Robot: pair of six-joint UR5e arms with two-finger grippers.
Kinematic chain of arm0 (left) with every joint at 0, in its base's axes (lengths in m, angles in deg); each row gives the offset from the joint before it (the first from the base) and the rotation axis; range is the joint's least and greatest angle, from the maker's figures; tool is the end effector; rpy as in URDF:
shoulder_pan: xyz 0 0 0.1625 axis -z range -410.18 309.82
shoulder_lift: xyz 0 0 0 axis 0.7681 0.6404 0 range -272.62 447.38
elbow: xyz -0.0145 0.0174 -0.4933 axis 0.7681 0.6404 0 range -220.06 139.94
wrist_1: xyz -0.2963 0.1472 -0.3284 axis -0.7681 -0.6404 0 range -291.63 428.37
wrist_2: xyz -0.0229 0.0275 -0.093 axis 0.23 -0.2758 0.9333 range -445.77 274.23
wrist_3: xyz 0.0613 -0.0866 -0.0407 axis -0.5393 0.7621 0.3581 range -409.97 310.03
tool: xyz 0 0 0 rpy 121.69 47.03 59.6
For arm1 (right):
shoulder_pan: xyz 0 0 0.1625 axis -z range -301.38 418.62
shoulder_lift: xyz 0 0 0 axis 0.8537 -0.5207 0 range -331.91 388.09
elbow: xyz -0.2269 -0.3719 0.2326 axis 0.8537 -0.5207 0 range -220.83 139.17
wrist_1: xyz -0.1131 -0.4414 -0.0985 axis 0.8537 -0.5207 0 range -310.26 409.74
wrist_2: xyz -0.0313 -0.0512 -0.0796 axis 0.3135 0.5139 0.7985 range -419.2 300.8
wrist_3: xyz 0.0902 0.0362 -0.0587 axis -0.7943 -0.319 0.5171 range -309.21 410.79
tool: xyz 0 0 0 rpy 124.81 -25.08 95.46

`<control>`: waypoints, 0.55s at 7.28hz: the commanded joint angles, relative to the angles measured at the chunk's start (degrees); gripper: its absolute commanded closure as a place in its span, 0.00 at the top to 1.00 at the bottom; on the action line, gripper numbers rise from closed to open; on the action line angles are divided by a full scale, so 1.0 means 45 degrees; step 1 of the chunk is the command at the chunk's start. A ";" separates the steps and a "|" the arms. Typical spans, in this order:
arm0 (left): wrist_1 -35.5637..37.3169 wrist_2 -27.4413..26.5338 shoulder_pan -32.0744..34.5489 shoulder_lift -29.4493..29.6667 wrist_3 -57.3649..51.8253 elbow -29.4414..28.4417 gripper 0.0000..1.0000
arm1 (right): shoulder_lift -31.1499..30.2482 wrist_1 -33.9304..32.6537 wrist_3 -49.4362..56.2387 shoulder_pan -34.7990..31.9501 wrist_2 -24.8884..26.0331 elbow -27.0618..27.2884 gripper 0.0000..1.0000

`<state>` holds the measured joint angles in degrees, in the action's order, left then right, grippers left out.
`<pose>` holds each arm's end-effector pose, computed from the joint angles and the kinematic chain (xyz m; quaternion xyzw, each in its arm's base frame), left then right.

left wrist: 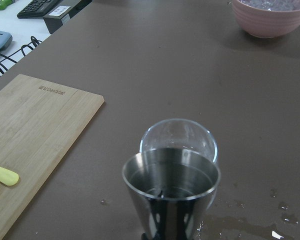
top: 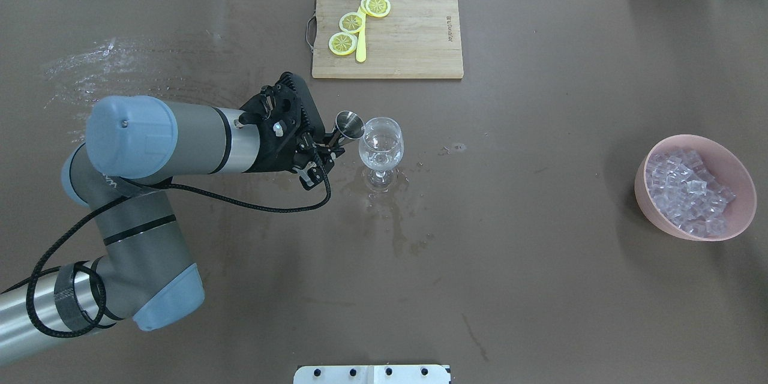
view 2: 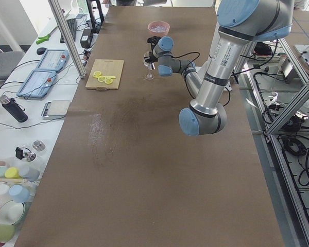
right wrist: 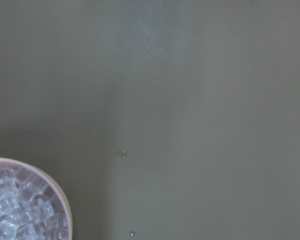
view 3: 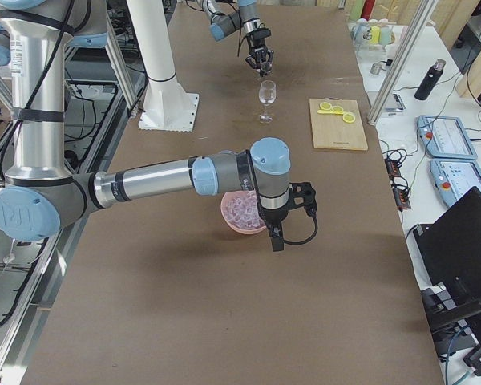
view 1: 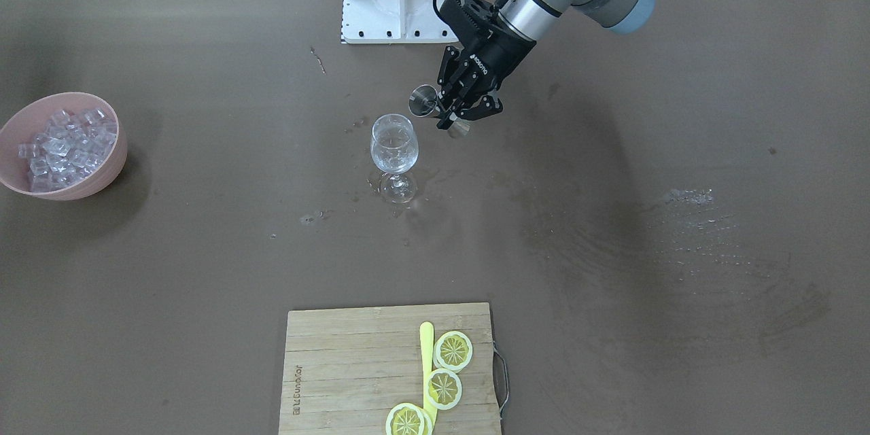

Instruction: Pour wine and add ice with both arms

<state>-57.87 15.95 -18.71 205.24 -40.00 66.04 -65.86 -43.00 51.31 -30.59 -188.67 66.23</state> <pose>0.5216 -0.4485 0.2097 0.4856 0.4251 0.3728 0.6666 0.0539 -0.5156 0.6222 0.0841 -0.3364 -0.0413 0.9370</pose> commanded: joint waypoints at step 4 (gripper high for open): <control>0.2909 -0.0414 0.0000 0.1052 -0.0690 0.0154 0.00 | -0.0019 -0.0016 0.0000 0.0000 0.0000 -0.0021 1.00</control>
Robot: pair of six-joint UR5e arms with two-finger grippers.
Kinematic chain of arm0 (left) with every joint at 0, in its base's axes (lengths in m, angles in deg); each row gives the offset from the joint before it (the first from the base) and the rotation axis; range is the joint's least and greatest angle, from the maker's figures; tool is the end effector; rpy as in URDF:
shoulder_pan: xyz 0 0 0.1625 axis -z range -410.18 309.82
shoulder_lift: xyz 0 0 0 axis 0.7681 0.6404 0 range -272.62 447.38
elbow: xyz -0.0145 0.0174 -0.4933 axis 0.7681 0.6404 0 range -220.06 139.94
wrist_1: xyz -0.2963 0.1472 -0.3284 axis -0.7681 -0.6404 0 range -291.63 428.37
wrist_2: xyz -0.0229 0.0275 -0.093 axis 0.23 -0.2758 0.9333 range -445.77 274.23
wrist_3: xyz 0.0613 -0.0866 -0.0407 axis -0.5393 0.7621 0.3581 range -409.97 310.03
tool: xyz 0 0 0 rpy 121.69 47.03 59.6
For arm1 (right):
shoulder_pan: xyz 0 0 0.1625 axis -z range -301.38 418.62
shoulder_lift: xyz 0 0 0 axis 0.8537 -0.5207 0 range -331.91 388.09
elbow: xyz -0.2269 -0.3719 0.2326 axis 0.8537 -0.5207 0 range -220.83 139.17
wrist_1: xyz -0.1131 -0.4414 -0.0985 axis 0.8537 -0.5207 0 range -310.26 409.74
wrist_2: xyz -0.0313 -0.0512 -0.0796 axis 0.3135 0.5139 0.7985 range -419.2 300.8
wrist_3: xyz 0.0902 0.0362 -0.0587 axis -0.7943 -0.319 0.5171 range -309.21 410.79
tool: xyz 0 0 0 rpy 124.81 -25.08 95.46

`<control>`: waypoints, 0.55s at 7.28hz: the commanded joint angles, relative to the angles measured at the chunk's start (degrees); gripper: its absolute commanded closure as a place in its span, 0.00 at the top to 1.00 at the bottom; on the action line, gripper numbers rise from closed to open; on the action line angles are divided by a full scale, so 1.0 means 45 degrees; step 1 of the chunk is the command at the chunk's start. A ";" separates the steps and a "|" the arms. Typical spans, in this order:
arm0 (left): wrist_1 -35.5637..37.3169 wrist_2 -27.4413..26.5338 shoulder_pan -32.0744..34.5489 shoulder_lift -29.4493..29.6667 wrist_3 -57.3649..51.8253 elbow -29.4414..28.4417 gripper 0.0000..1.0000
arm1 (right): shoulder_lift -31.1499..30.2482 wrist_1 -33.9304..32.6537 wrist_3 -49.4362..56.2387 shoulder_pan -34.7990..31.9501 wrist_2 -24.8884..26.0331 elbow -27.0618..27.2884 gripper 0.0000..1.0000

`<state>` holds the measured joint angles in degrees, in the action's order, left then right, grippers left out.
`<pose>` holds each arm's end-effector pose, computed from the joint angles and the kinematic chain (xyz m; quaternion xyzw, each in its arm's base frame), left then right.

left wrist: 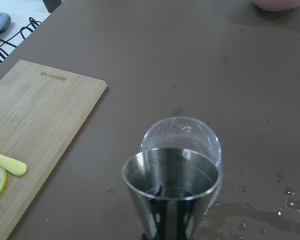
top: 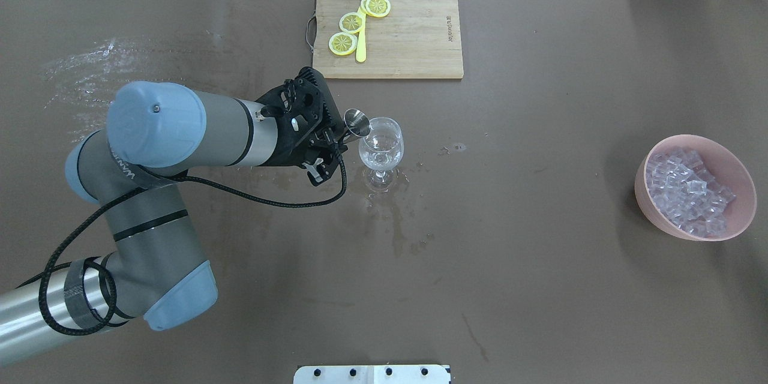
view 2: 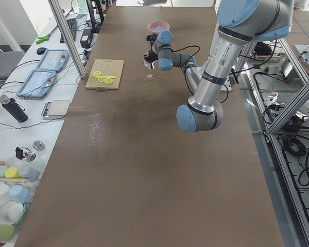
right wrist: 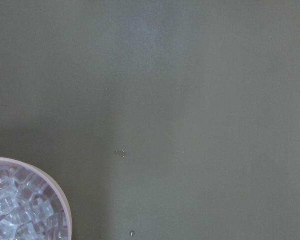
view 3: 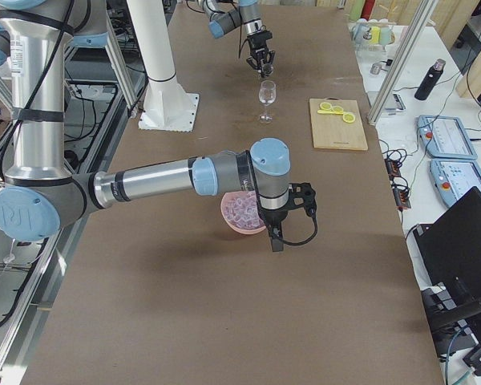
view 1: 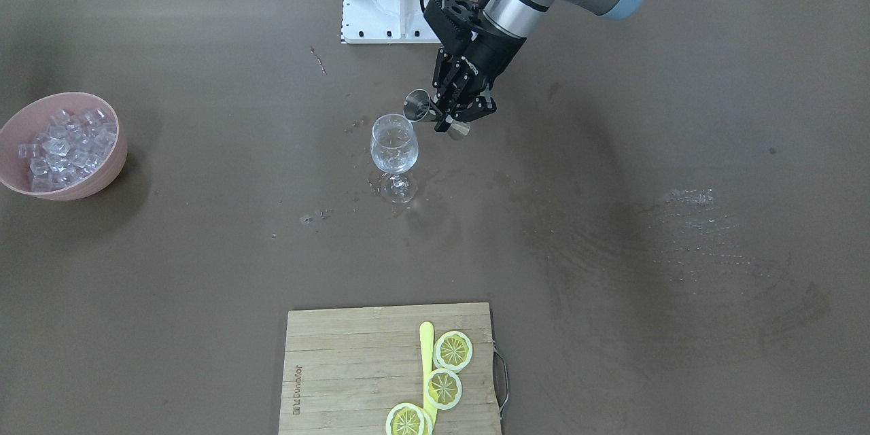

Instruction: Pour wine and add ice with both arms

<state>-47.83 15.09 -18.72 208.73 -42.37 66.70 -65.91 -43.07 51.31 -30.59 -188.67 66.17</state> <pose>0.5299 -0.4554 0.1859 0.4627 0.3912 0.3928 0.6918 0.0539 -0.5151 0.6233 0.0827 -0.3365 -0.0407 0.9372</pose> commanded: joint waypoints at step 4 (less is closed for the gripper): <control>0.2882 -0.0635 -0.0019 0.0822 -0.0614 0.0550 0.00 | -0.0066 0.0000 0.0000 0.0019 0.0000 -0.0065 1.00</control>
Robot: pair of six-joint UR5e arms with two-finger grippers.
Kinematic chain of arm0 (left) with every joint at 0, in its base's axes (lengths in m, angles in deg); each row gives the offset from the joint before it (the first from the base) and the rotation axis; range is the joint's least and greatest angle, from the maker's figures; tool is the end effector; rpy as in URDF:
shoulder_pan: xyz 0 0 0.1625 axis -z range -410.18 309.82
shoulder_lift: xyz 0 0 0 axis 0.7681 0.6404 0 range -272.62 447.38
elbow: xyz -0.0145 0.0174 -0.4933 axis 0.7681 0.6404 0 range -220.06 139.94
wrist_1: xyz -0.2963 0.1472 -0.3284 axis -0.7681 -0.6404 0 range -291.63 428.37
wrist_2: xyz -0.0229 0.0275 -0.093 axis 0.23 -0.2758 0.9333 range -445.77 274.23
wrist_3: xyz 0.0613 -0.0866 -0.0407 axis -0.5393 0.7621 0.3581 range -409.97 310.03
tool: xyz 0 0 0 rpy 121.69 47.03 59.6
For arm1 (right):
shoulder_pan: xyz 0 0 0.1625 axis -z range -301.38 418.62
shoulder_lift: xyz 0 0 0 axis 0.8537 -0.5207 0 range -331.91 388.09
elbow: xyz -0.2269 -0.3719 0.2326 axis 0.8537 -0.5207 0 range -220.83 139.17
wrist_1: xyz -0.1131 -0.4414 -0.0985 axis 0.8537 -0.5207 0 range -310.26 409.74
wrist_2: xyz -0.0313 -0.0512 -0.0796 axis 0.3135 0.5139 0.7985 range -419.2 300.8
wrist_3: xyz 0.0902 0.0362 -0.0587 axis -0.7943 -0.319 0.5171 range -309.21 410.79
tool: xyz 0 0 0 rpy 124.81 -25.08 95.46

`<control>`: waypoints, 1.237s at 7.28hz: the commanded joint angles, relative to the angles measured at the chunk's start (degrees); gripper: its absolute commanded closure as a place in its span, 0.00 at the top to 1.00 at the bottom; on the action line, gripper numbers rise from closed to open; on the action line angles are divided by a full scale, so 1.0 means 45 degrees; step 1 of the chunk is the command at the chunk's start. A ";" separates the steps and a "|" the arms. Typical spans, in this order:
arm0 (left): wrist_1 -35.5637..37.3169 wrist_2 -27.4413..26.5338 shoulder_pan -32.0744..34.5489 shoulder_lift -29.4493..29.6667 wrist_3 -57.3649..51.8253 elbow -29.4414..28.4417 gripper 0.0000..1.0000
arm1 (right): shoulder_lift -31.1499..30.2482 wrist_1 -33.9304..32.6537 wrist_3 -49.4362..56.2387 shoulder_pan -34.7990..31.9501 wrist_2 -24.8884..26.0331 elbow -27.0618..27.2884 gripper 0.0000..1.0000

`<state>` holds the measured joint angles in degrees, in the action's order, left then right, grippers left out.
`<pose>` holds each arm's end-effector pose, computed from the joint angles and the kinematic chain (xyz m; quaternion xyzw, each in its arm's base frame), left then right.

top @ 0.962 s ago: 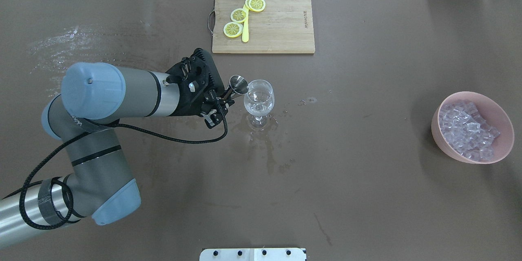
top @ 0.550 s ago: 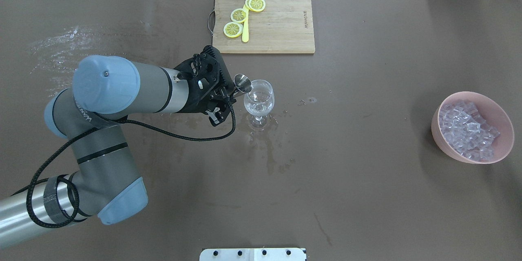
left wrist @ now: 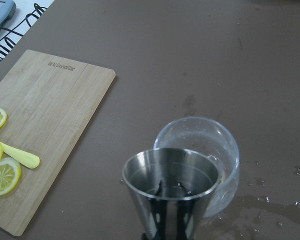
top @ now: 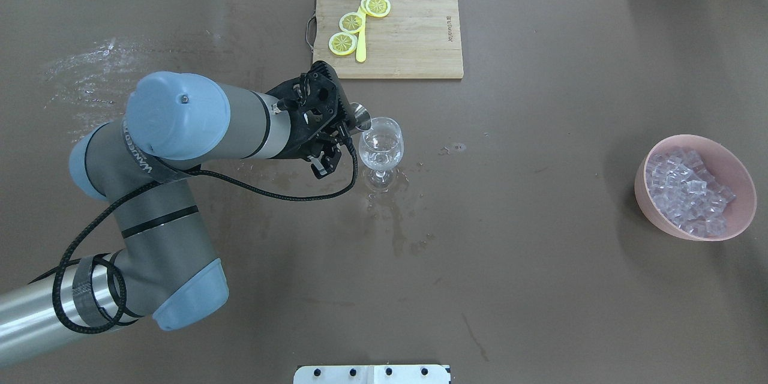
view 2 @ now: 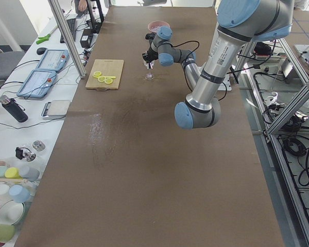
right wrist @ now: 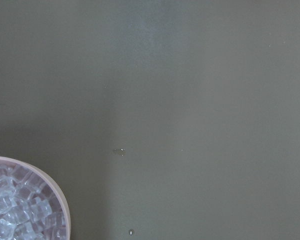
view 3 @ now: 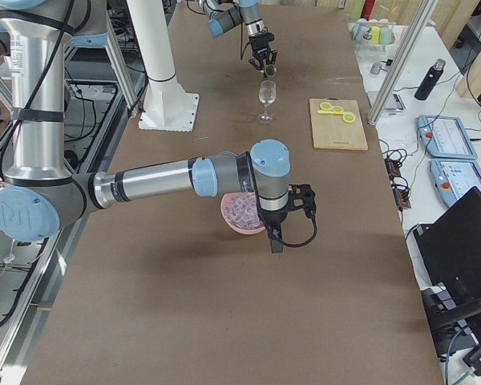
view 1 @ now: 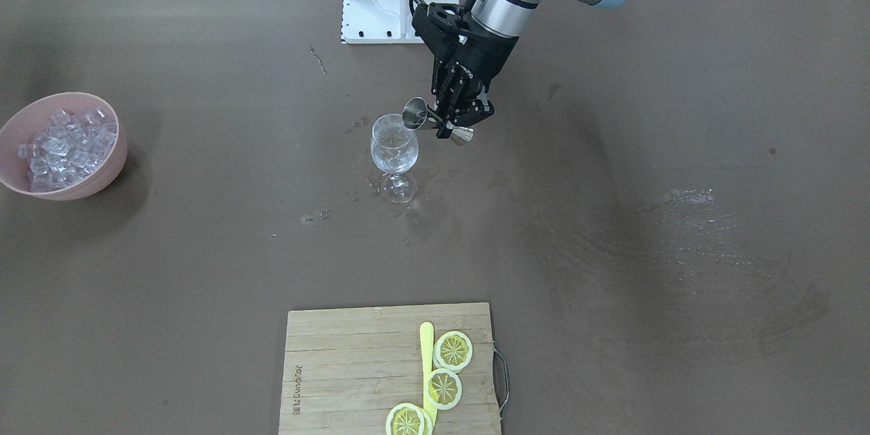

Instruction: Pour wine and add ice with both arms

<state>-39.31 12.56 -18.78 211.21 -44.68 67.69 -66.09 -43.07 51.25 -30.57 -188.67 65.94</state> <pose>0.5307 -0.4608 0.1693 0.4493 0.3506 0.4050 0.7150 0.0537 -0.5138 0.6271 0.0791 -0.3366 -0.0392 0.9375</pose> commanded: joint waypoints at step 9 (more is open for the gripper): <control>0.5352 -0.2554 -0.1039 0.1894 -0.0864 0.0471 0.00 | -0.0145 0.0000 0.0013 -0.0004 -0.0098 -0.0034 1.00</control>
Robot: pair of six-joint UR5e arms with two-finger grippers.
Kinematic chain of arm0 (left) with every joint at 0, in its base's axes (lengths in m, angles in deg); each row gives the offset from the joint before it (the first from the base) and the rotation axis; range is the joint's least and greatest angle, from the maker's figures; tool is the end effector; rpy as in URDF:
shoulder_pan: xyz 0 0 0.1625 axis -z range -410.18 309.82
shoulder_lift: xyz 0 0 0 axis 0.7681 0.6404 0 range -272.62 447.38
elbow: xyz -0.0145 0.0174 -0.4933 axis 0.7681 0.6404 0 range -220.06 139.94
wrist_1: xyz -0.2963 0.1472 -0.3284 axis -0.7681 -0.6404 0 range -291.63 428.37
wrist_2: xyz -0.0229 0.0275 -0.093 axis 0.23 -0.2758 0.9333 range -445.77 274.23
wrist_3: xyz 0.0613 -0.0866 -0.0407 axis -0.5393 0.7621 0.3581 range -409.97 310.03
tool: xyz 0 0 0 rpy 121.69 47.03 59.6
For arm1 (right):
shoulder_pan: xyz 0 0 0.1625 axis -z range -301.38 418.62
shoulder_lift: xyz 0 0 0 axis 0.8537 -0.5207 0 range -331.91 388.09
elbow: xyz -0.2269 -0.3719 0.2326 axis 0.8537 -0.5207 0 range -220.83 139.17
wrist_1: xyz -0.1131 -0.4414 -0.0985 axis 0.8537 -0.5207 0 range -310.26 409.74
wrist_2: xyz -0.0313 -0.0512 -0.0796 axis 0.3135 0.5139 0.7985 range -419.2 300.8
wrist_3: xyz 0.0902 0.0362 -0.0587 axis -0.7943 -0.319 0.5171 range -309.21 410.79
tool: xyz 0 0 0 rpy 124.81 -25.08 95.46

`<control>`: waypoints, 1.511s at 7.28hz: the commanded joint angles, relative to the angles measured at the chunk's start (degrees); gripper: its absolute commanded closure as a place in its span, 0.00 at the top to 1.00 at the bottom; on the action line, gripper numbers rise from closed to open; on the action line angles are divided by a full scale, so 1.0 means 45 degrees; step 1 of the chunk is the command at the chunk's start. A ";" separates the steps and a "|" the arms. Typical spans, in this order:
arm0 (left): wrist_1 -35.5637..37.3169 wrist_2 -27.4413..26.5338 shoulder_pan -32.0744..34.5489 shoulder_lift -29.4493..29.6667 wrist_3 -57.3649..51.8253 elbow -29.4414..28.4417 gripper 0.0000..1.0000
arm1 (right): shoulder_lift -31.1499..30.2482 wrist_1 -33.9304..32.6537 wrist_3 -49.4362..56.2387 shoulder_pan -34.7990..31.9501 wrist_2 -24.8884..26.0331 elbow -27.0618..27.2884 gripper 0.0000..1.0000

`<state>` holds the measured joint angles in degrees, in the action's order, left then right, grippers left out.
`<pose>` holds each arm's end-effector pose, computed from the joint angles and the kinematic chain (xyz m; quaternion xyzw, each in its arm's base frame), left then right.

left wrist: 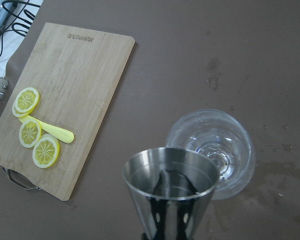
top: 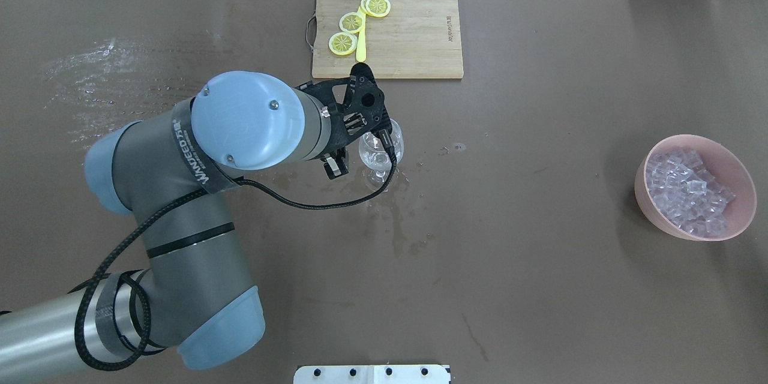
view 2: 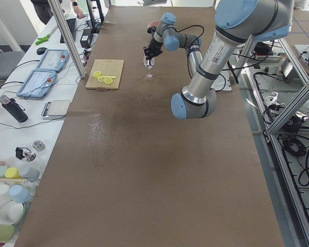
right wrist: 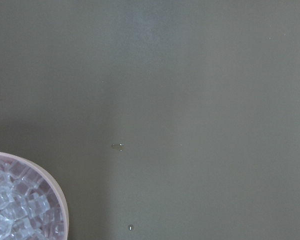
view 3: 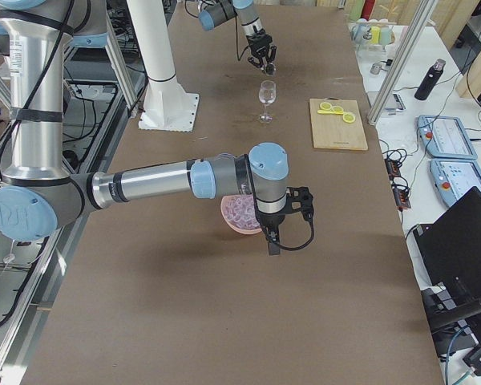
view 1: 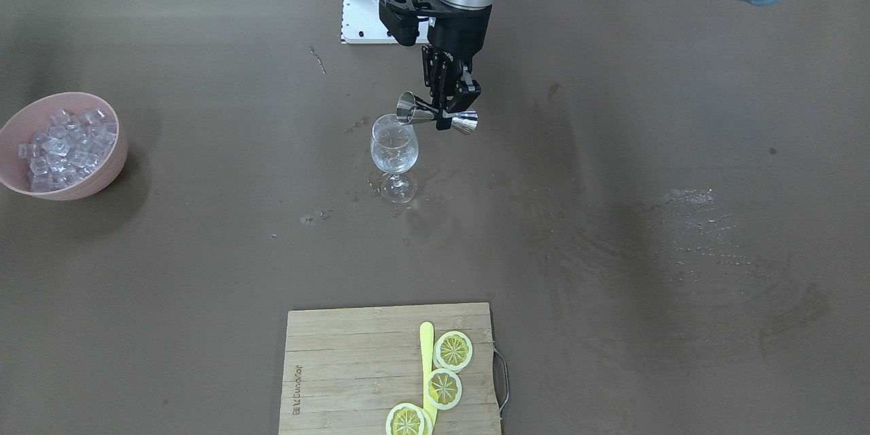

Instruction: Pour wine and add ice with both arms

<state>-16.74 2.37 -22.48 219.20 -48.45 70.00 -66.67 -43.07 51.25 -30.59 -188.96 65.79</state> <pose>0.5467 -0.4417 0.1148 0.4124 0.2400 0.4379 0.7620 0.0535 -0.5091 0.6334 0.0731 -0.3392 -0.0371 0.9372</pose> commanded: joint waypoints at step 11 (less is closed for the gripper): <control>0.4166 -0.2221 -0.0686 0.2072 -0.0024 -0.0529 0.00 | -0.0075 0.0000 -0.0005 0.0000 -0.0365 -0.0001 1.00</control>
<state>1.36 -6.28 -25.48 227.95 -48.56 68.65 -67.00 -43.07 51.23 -30.59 -190.00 65.79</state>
